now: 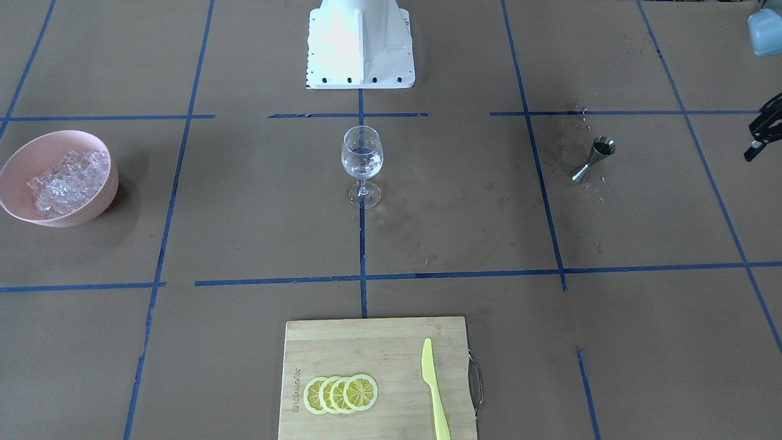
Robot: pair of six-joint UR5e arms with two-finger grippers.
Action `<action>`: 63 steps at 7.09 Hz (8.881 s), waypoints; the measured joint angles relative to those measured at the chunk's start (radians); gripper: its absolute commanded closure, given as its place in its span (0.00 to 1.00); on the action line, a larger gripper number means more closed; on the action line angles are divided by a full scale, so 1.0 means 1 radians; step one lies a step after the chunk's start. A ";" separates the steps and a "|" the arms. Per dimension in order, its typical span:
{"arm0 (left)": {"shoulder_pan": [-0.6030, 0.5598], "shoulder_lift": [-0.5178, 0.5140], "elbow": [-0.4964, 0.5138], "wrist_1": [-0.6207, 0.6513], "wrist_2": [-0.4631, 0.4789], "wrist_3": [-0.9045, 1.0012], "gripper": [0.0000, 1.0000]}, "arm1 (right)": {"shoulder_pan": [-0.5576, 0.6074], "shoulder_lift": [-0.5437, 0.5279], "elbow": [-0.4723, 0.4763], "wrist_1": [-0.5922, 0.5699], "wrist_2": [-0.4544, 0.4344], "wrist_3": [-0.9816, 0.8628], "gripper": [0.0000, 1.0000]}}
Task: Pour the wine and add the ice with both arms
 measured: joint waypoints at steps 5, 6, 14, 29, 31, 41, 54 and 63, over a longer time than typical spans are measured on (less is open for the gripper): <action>0.420 0.269 0.025 -0.703 0.405 -0.457 0.14 | 0.000 -0.030 0.066 0.000 0.039 0.142 0.00; 0.503 0.278 0.025 -0.743 0.494 -0.509 0.07 | 0.000 -0.030 0.066 -0.001 0.038 0.148 0.00; 1.082 0.284 0.023 -0.812 1.123 -0.825 0.01 | 0.000 -0.030 0.068 -0.001 0.069 0.151 0.00; 1.300 0.039 0.250 -0.802 1.821 -0.908 0.25 | 0.019 -0.039 0.068 0.001 0.086 0.149 0.00; 1.297 0.035 0.264 -0.802 1.819 -0.904 0.42 | 0.020 -0.039 0.073 0.000 0.085 0.149 0.00; 1.282 0.018 0.256 -0.827 1.829 -0.901 1.00 | 0.020 -0.039 0.065 -0.001 0.081 0.149 0.00; 1.209 -0.544 0.070 -0.526 1.829 -0.233 1.00 | 0.020 -0.054 0.056 -0.001 0.081 0.148 0.00; 1.206 -0.676 0.014 -0.085 1.829 0.072 1.00 | 0.019 -0.058 0.046 -0.001 0.079 0.147 0.00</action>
